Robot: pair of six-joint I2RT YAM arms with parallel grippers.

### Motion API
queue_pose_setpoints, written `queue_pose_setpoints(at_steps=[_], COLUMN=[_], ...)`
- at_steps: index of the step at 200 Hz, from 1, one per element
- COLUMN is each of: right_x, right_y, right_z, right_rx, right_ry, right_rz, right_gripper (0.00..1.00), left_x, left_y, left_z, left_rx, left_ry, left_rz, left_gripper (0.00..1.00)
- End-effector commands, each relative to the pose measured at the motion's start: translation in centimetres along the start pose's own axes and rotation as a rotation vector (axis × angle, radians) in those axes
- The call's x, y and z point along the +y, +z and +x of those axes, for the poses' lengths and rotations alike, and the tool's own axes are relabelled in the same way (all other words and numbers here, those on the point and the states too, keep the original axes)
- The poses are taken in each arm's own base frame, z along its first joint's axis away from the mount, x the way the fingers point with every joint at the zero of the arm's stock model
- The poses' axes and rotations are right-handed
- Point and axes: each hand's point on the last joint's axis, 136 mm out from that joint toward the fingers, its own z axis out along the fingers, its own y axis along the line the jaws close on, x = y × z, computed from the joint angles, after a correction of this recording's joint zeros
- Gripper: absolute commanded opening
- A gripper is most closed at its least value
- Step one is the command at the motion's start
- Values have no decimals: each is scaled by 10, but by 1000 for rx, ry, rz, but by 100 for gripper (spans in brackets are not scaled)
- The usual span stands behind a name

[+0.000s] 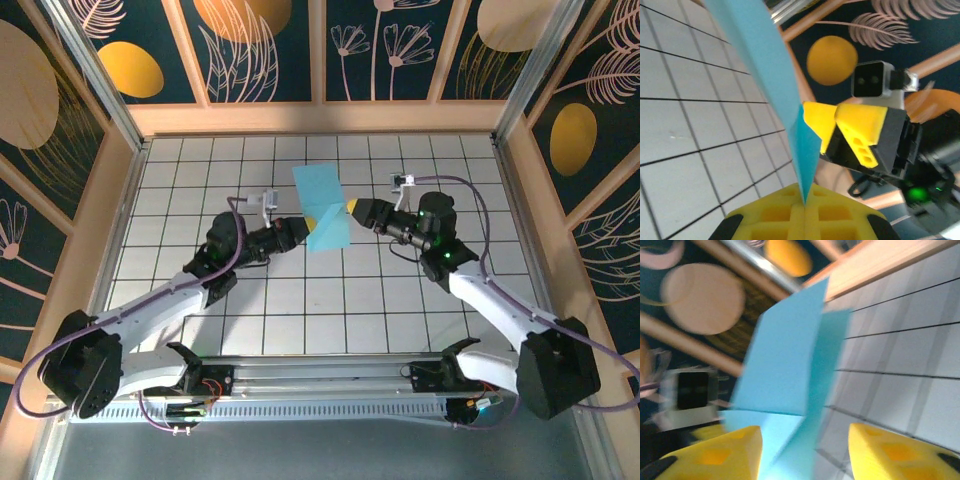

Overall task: Fold a paper plane with a square sheet of paper (fold left side to right side)
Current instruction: Turn over the paper at the center of the table.

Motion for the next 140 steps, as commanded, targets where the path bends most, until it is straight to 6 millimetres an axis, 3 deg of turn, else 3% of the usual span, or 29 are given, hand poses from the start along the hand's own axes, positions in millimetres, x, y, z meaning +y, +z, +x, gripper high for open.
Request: queue_pose_setpoints(at_steps=[1, 26, 48, 95, 101, 140], right_x=[-79, -114, -133, -149, -150, -155], right_y=[-29, -55, -74, -92, -94, -101], right_z=[4, 4, 4, 7, 7, 12], right_rx=[6, -2, -37, -83, -87, -99], right_ry=[-106, -125, -117, -92, -90, -82], right_rz=[458, 675, 784, 820, 821, 815], right_gripper=[57, 64, 74, 85, 86, 91], left_x=[47, 62, 66, 76, 85, 108], left_y=[-12, -21, -25, -43, -42, -33], left_z=[28, 42, 48, 49, 54, 72], left_rx=[184, 293, 376, 469, 495, 496], left_ry=[95, 153, 230, 464, 494, 559], left_rz=[-319, -541, -758, -1289, -1363, -1567], left_gripper=[0, 0, 0, 0, 0, 0])
